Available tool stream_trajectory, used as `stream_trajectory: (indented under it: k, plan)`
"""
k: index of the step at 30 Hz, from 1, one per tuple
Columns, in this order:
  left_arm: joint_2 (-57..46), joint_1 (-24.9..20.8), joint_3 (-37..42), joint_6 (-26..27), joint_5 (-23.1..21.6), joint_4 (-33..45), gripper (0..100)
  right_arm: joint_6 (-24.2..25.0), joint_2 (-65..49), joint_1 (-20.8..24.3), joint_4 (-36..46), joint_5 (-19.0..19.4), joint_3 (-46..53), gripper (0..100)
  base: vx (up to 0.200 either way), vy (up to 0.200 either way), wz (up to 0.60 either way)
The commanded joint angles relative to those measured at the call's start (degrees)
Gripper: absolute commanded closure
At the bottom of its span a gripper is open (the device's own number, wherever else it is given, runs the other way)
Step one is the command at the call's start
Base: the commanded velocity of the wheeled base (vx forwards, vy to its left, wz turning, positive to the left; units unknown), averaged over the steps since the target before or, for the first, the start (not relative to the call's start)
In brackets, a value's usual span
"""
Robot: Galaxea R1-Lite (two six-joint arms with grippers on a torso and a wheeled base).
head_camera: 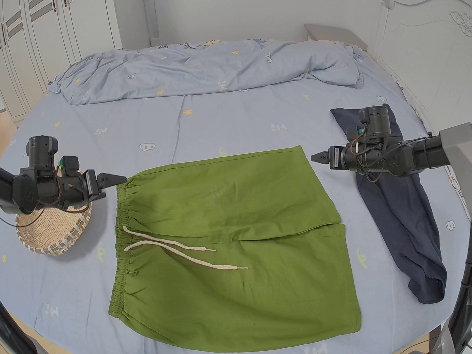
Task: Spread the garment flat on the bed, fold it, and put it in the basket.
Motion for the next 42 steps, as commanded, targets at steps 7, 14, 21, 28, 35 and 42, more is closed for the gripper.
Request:
stream_trajectory:
  k: [7, 14, 21, 28, 35, 42]
  plan:
    - [-15.8, 4.1, 32.6, -1.3, -8.8, -0.1, 0, 11.5, -33.6, 0.7, -5.6, 9.2, 44.0, 0, 0.000, 0.000, 0.00]
    - [-15.0, 6.4, 37.9, 0.0, -8.9, -0.1, 0, 11.2, -37.8, 2.4, -7.2, 9.2, 49.5, 0, 0.000, 0.000, 0.00]
    - [-6.8, 7.4, 38.4, 3.7, -8.6, -0.1, 0, 11.3, -37.8, 3.3, -7.3, 9.2, 50.6, 0, 0.000, 0.000, 0.00]
    - [-0.3, 7.6, 37.8, 6.2, -8.0, -1.6, 0, 11.4, -37.8, 4.3, -7.4, 9.1, 51.2, 0, 0.000, 0.000, 0.00]
    - [1.2, 2.7, 37.8, 5.8, -8.8, -4.2, 0, 11.5, -37.9, 4.2, -7.4, 9.1, 51.2, 0, 0.000, 0.000, 0.00]
    - [0.7, 1.3, 37.8, 5.7, -9.0, -4.3, 0, 11.5, -37.8, 4.0, -7.5, 9.1, 51.2, 0, 0.000, 0.000, 0.00]
